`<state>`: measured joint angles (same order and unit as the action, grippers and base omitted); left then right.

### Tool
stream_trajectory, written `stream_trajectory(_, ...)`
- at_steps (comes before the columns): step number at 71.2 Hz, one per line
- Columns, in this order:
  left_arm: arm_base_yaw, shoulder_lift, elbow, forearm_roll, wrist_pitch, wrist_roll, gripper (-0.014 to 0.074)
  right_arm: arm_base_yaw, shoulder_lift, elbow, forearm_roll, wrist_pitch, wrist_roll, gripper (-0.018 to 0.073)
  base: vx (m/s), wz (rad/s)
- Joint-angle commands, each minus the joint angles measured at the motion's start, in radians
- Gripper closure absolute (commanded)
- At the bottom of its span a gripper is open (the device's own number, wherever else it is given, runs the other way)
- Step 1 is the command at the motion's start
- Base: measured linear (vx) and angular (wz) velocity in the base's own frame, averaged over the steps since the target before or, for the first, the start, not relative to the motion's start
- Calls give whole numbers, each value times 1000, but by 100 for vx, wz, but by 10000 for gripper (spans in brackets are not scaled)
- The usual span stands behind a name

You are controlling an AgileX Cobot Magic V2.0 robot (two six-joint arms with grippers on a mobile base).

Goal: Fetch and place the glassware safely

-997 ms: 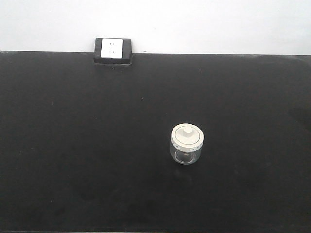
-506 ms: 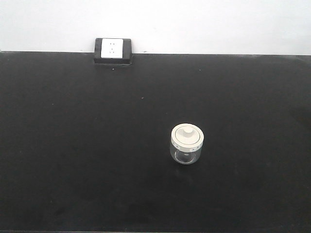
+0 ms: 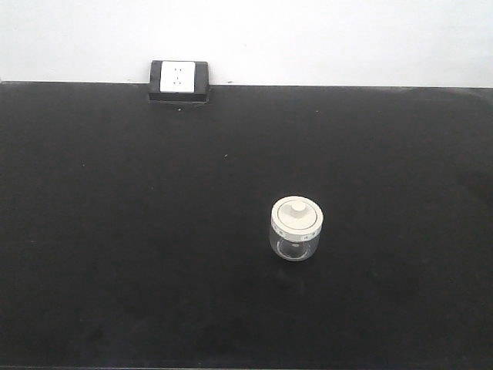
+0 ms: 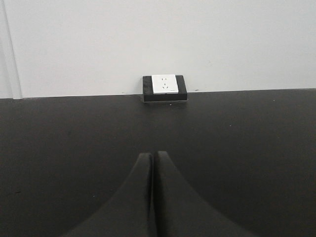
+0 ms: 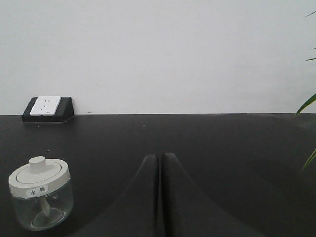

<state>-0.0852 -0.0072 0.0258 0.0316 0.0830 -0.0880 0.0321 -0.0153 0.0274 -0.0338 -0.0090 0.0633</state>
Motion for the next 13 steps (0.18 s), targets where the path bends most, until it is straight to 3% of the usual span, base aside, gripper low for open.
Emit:
stream_trajectory(1, 0, -17, 30, -7, -70, -9, 603, -9, -6, 18, 0, -68, -10, 567, 0, 0)
stream_trajectory(13, 0, -17, 30, -7, -70, -9, 603, -9, -6, 18, 0, -68, -10, 567, 0, 0)
